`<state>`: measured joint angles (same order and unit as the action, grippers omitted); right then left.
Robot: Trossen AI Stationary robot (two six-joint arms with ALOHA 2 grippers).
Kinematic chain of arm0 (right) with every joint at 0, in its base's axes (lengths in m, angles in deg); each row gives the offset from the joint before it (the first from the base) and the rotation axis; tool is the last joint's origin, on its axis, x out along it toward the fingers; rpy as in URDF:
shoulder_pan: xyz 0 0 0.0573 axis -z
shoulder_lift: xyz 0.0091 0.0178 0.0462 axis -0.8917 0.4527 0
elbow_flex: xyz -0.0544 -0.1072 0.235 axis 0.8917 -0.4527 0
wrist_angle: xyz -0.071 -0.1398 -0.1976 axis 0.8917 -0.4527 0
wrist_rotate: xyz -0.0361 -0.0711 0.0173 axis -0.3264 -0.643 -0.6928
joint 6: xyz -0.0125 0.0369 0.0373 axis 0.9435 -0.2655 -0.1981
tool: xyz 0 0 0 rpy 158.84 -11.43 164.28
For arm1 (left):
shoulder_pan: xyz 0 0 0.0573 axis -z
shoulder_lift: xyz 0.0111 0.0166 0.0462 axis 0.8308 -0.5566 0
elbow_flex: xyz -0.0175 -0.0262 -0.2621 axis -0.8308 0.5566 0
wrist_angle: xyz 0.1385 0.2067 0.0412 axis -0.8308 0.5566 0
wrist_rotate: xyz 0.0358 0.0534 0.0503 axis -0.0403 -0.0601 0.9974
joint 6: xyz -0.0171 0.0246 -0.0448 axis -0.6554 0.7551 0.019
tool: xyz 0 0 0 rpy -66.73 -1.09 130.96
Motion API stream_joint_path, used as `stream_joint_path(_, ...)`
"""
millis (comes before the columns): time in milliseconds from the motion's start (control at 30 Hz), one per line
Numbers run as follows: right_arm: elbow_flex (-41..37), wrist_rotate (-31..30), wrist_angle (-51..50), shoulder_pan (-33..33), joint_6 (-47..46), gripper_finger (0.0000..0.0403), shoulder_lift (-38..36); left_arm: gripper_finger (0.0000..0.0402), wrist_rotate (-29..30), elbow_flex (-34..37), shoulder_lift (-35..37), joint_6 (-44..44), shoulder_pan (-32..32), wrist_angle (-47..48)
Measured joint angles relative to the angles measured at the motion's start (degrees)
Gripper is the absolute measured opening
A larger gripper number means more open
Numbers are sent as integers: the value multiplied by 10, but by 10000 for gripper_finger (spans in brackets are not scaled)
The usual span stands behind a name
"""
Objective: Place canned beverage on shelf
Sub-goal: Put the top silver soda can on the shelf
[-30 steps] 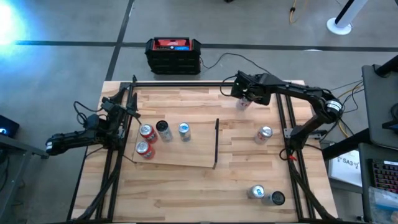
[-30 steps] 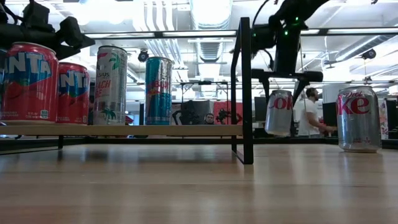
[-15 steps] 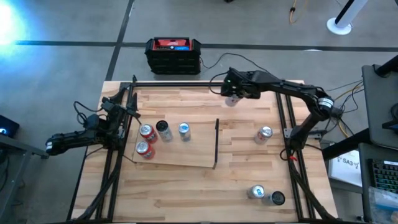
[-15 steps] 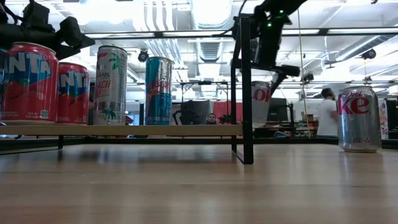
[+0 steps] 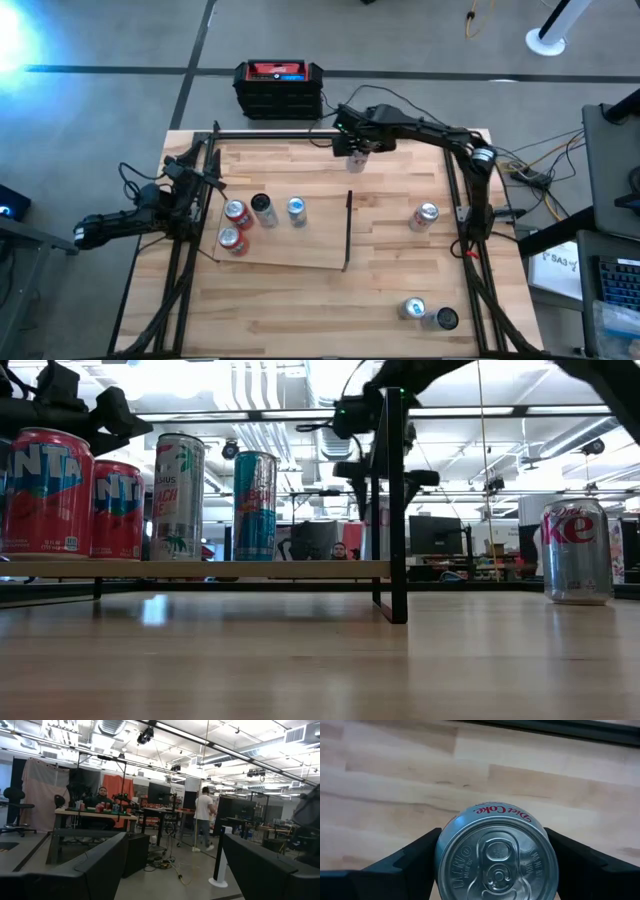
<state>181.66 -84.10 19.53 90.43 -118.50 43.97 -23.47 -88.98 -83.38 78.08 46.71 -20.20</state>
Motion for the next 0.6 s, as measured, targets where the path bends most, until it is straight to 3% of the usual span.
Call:
stream_joint_path(267, 144, 0, -89, -27, 33, 293, 67, 311, 0, 0, 0, 0, 0, 0)
stream_joint_path(600, 195, 26, -93, -60, 66, 293, 84, 311, 0, 0, 0, 0, 0, 0)
